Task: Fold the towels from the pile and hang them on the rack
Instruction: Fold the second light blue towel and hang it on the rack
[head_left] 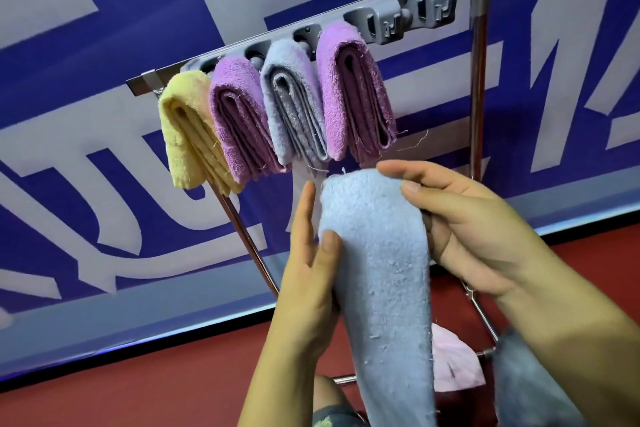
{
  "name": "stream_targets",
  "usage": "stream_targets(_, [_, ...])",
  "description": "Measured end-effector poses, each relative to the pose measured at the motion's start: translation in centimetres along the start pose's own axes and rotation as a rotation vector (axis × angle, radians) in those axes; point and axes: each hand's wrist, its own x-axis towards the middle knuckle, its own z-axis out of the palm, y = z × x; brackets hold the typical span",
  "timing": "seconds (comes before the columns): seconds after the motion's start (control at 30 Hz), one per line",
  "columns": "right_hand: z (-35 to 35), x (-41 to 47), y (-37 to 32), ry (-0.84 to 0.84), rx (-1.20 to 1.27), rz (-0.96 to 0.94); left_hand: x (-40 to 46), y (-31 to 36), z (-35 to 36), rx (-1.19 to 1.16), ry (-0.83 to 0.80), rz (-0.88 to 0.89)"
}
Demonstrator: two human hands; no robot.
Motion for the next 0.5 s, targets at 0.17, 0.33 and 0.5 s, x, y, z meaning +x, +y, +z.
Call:
stream_targets(0.17, [-0.1, 0.8, -0.7, 0.054, 0.147, 0.106, -1.0, 0.6, -0.3, -0.05, -0.185, 0.023])
stream_targets(0.33, [-0.9, 0.6, -0.5, 0.087, 0.222, 0.191, -0.8, 1.8, 0.2, -0.017, -0.131, 0.038])
stream_targets(0.5, [-1.5, -1.0, 0.2, -0.027, -0.061, 0.163, -0.3, 2.5, 0.4, -0.036, -0.074, 0.029])
